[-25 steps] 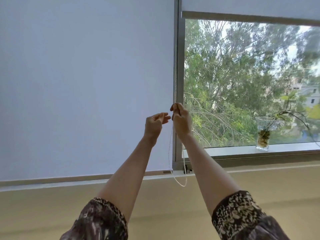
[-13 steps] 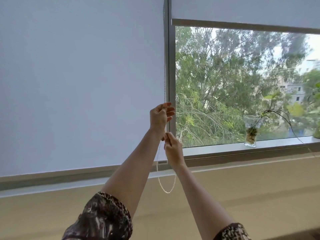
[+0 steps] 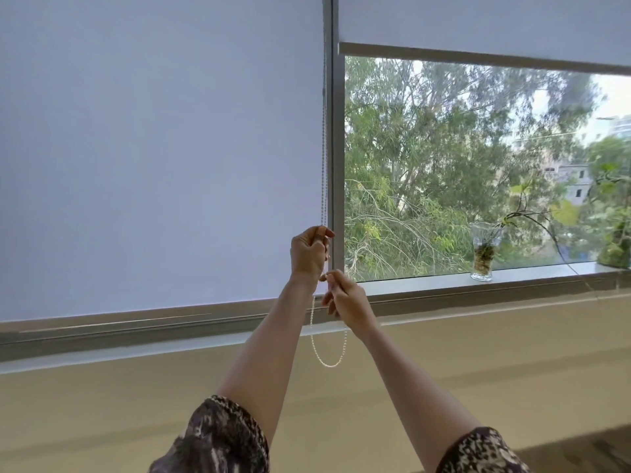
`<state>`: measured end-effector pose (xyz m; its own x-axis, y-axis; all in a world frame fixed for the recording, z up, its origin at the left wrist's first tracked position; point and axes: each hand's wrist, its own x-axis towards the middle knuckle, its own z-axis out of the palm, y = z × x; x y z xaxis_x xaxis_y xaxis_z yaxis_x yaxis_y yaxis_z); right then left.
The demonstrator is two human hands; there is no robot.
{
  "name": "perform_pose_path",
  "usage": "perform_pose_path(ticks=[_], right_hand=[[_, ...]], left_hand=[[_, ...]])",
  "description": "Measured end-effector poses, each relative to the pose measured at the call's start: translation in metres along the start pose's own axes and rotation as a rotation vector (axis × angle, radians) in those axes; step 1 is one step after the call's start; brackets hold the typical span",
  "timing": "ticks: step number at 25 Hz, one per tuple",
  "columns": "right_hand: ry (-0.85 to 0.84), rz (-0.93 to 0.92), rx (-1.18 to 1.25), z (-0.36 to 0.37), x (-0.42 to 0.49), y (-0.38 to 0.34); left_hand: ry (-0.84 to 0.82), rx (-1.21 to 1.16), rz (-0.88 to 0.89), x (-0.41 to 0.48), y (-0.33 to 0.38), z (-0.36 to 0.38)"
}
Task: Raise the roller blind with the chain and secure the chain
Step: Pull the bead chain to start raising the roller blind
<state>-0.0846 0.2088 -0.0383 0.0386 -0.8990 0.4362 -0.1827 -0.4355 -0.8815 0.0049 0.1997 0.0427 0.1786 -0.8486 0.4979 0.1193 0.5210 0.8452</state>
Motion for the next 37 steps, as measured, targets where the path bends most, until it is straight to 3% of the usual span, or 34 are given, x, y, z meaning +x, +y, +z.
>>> perform_pose_path(ticks=[6,13,17,22,28,31,37], right_hand=[[0.159,-0.102,0.111,-0.010,0.014,-0.068],[0.129,-0.177,0.193,-0.008,0.042,-0.164],[0.219,-0.147,0.265,-0.006,0.051,-0.199],[0.359,-0.193,0.170,-0.001,0.045,-0.191],[0.294,-0.247,0.133,-0.010,0.020,-0.175],[0.279,-0.270,0.088,-0.021,0.007,-0.167],[0.246,-0.256,0.006,-0.037,-0.021,-0.132]], left_hand=[[0.021,0.119,0.004,-0.026,-0.008,-0.016],[-0.010,0.080,-0.077,-0.075,-0.024,-0.028],[-0.044,0.078,-0.098,-0.099,-0.027,-0.025],[-0.127,0.173,-0.103,-0.116,-0.034,-0.027],[-0.259,0.229,-0.241,-0.110,-0.027,-0.043],[-0.180,0.265,-0.264,-0.097,-0.005,-0.038],[-0.049,0.139,-0.121,-0.078,0.066,-0.015]])
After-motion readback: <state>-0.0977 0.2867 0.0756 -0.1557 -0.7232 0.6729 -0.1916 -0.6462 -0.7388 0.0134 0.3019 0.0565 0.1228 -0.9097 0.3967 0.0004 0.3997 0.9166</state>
